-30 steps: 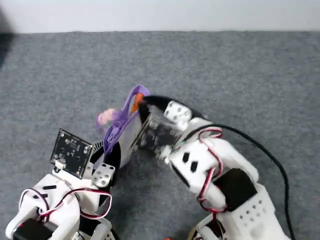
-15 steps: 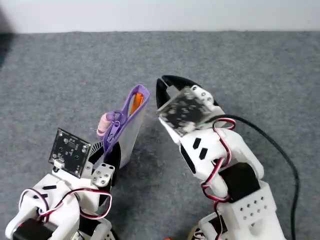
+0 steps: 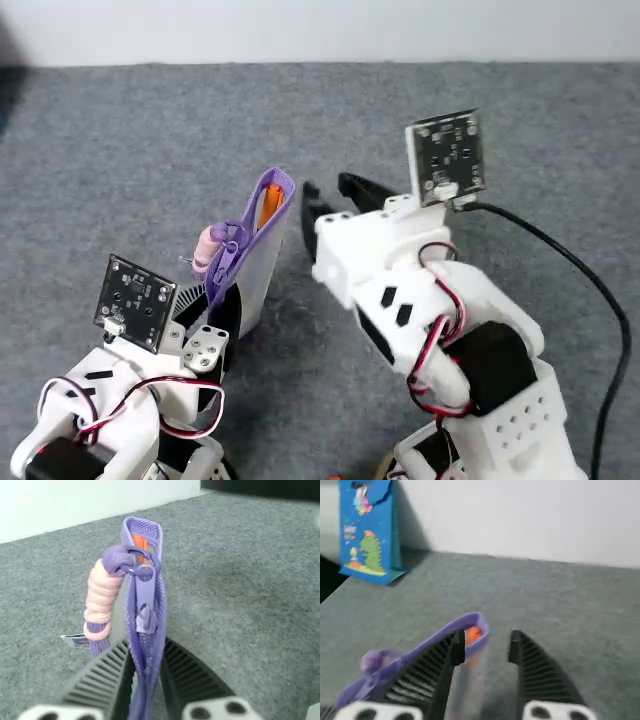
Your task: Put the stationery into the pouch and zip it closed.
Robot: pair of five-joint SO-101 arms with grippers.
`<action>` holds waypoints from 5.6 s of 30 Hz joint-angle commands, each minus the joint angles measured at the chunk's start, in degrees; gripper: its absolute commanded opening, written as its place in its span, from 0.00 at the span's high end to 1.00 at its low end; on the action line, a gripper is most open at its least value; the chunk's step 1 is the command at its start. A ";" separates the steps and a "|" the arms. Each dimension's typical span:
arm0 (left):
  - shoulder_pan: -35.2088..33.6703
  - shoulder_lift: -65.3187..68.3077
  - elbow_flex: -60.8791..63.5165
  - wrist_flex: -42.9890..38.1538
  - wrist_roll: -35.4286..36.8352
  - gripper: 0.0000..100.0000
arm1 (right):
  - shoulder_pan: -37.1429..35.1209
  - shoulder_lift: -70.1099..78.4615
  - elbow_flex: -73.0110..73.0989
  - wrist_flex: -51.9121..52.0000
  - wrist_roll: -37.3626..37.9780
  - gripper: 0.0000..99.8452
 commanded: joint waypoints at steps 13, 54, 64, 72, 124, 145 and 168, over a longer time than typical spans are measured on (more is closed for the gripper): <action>0.26 0.00 -0.13 -0.79 1.05 0.99 | -7.60 3.21 -0.53 1.27 -0.97 0.85; 0.26 0.00 -0.13 -0.79 1.05 0.99 | -18.86 15.78 -12.66 1.36 0.09 0.85; 0.26 0.00 -0.13 -0.79 1.05 0.99 | -16.66 16.40 -12.66 7.87 0.44 0.85; 0.26 0.00 -0.13 -0.79 1.05 0.99 | -12.70 15.87 -13.10 11.65 4.40 0.84; 0.26 0.00 -0.13 -0.79 1.05 0.99 | 0.40 11.91 -10.29 0.48 13.63 0.96; 0.26 0.35 -0.04 -0.79 1.05 0.99 | -12.97 18.86 -18.55 4.09 1.14 0.81; 0.26 0.00 -0.04 -0.79 1.05 0.99 | 4.26 21.93 -11.78 -10.42 8.97 0.99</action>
